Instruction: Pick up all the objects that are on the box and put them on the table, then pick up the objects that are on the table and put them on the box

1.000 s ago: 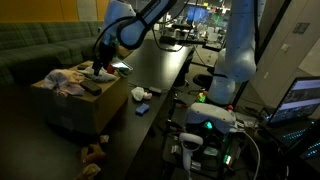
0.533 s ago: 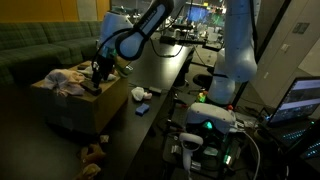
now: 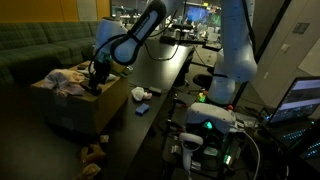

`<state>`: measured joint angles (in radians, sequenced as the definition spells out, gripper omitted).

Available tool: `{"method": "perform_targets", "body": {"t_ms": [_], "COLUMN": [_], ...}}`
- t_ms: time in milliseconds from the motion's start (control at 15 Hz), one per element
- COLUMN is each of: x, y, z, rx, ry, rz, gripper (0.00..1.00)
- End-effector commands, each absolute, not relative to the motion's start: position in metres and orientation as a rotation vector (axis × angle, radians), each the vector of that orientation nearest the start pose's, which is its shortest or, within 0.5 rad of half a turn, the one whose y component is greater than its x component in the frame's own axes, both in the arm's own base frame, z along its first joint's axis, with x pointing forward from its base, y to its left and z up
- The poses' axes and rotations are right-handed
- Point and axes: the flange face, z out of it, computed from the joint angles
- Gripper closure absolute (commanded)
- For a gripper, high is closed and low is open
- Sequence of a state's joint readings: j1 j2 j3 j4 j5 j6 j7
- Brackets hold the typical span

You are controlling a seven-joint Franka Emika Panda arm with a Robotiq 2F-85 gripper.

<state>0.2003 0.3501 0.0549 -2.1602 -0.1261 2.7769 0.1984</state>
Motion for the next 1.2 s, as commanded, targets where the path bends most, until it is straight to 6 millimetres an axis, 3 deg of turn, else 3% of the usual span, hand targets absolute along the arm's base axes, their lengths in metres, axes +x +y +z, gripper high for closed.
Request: {"method": "perform_targets", "body": {"t_ms": [0, 467, 1133], "x": [0.588, 0.606, 0.616], "y": [0.16, 0.155, 0.138], "z": [0.27, 0.264, 0.237], "rx": [-3.066, -3.064, -3.091], "ry": [-0.229, -0.218, -0.193], "rz": [-0.478, -0.494, -0.445], "gripper": [0.0, 0.0, 0.0]}}
